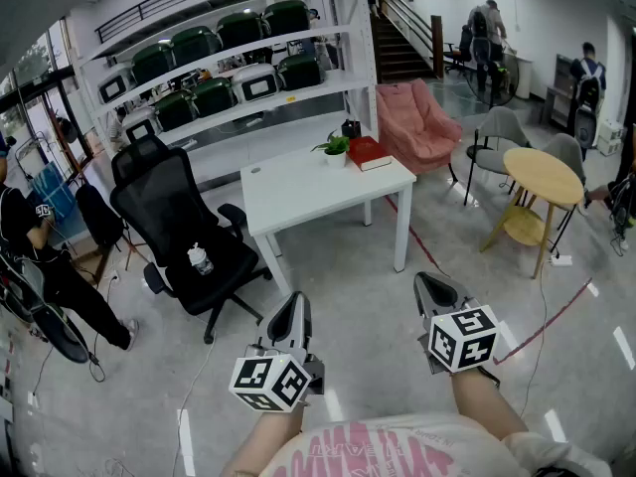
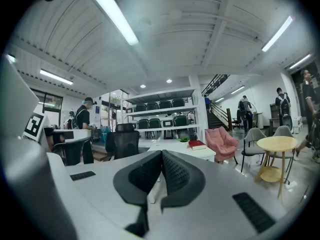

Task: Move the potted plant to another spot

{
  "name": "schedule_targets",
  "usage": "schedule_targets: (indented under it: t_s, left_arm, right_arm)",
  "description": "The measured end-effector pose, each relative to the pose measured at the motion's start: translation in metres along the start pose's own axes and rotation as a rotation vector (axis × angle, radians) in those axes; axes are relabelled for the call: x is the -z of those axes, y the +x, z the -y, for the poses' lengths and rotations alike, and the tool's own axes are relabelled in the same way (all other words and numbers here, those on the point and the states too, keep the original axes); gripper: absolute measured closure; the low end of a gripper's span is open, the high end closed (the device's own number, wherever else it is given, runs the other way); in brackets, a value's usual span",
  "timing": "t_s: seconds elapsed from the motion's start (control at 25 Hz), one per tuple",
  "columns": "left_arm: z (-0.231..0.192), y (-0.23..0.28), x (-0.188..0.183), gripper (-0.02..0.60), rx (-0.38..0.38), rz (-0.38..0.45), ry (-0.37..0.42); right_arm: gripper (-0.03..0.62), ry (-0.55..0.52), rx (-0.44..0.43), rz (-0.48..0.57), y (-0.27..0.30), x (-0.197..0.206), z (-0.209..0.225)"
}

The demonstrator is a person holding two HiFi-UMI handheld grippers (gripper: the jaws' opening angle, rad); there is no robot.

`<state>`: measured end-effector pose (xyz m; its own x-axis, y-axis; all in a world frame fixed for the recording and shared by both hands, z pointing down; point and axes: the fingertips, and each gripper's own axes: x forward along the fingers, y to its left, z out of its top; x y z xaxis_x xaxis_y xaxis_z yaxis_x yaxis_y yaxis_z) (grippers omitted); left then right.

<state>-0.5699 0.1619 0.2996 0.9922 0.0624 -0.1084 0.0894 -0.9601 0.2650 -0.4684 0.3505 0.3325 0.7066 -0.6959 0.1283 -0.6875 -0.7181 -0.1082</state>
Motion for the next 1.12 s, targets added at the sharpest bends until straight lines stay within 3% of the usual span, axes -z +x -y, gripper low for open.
schedule_targets:
  t_s: [0.4,0.6,1.12]
  left_arm:
    - [-0.026,0.008,-0.002,0.558,0.006,0.010,-0.010]
    - [-0.043,0.016,-0.007,0.557,0.020,0.013,-0.011]
    - [-0.086,0.015,0.020,0.557,0.036,-0.024,-0.063]
  right_arm:
    - [0.579,-0.017,0.019,-0.003,0.023,0.002,-0.004]
    - [0.579,0.044,0.036,0.023,0.037,-0.002,-0.005]
    - [0.577,0.032,0.035,-0.043,0.066,0.036,-0.027]
